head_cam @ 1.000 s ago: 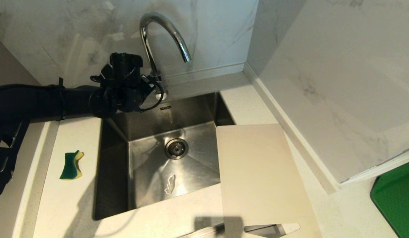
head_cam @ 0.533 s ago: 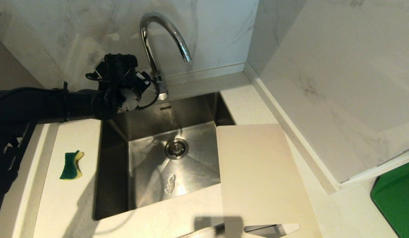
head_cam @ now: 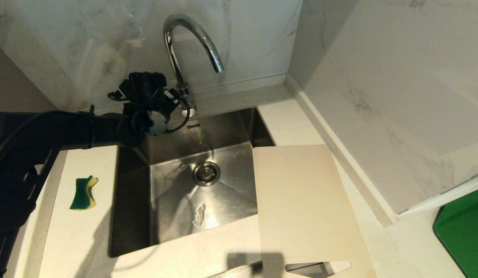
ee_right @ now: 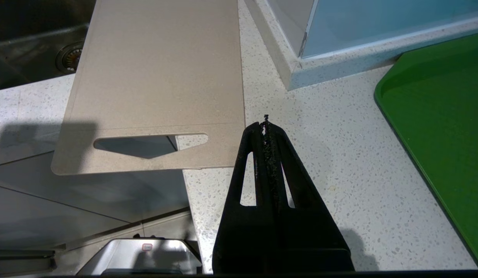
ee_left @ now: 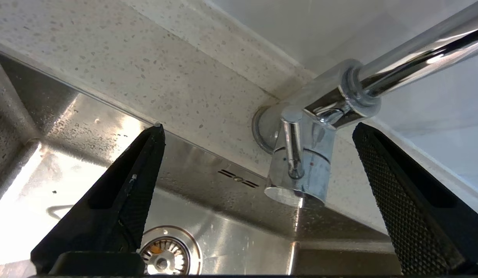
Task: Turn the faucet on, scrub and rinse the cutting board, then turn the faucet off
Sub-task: Turn on the tap
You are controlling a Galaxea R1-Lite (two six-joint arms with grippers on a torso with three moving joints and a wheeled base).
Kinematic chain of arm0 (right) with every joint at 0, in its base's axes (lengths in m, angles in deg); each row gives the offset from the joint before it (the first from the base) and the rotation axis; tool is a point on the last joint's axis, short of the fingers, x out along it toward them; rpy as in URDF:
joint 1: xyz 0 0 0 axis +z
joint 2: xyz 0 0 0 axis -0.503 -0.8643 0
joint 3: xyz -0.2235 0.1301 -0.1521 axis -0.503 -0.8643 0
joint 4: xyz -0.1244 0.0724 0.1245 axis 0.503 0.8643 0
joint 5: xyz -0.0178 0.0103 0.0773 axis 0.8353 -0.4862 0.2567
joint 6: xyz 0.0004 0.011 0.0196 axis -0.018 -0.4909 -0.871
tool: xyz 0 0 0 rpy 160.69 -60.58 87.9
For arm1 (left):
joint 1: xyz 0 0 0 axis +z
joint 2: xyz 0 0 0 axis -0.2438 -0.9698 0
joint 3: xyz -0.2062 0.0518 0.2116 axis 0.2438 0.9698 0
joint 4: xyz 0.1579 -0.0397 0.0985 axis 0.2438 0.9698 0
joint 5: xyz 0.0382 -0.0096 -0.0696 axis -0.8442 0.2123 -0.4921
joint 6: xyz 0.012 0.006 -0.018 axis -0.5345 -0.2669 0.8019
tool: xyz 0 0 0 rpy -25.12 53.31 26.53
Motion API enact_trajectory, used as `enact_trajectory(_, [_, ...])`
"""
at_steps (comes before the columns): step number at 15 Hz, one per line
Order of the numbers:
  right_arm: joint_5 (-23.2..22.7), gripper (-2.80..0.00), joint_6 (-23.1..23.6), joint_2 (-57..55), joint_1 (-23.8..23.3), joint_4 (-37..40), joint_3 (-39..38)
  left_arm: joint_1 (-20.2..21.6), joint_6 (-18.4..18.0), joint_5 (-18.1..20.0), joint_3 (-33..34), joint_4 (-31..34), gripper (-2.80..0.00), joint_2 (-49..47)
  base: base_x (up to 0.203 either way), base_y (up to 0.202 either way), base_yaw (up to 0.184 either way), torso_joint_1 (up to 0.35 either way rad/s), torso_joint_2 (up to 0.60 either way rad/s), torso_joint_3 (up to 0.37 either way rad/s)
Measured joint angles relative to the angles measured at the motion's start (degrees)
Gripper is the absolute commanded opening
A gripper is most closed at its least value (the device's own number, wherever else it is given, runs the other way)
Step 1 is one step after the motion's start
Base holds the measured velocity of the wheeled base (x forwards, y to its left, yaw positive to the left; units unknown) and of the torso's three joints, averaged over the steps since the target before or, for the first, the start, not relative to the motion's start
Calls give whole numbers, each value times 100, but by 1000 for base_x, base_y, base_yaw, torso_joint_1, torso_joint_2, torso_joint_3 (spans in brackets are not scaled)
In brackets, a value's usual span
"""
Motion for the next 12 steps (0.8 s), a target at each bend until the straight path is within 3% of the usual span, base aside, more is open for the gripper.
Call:
enact_trajectory(5, [-2,-280,1,0,0,0,0,13,-311,2,-5,-357,0,-180,0,0,0,0,0,0])
enact_trajectory(12, [0,-280,0,0,0,0,0,10,-325,46,-9,-499,0,-424,0,0,0,0,0,0])
